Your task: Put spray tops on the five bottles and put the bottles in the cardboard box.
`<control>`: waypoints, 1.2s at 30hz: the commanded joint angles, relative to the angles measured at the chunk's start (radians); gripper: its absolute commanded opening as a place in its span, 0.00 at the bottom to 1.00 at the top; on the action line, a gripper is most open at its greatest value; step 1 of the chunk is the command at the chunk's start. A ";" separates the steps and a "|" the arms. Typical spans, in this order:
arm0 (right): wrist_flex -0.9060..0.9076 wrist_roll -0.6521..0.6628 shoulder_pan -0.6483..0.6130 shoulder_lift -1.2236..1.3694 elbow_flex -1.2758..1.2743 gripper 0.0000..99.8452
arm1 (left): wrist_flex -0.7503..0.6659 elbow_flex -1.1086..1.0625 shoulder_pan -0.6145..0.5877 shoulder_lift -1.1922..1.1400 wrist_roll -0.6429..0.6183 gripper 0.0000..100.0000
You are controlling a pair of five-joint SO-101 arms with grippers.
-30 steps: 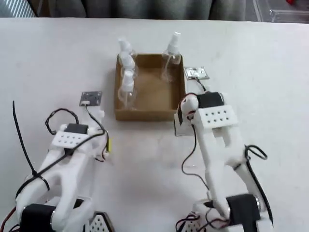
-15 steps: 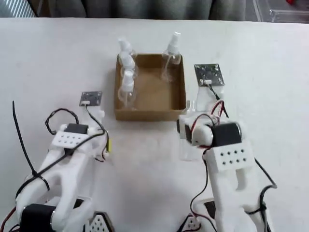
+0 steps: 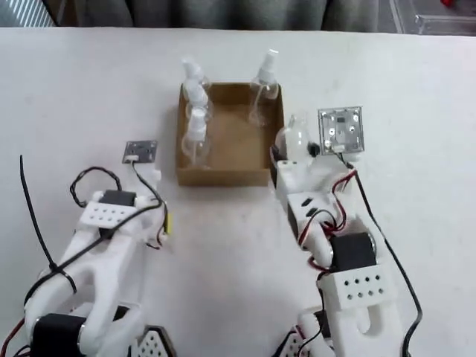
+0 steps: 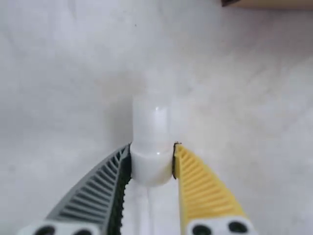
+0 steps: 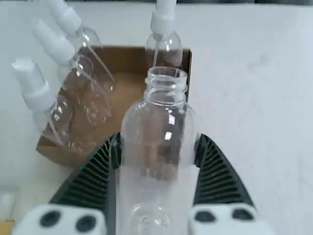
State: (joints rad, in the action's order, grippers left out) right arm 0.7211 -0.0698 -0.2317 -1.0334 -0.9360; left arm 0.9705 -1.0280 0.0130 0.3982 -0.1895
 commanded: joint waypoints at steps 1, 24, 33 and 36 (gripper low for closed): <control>-0.147 0.014 0.012 -0.024 0.009 0.02 | -0.009 0.043 -0.007 -0.001 0.008 0.02; -1.152 0.187 0.189 0.331 -0.052 0.02 | -0.014 0.041 -0.007 -0.001 0.008 0.02; -1.406 0.121 0.257 0.309 -0.321 0.02 | -0.015 0.035 -0.007 -0.001 0.008 0.02; -1.435 0.118 0.245 0.245 -0.414 0.02 | -0.015 0.035 -0.007 -0.001 0.008 0.02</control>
State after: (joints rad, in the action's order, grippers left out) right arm -0.6659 0.0606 0.0153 -0.7173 -1.3088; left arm 0.9705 -1.0280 0.0130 0.3982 -0.1895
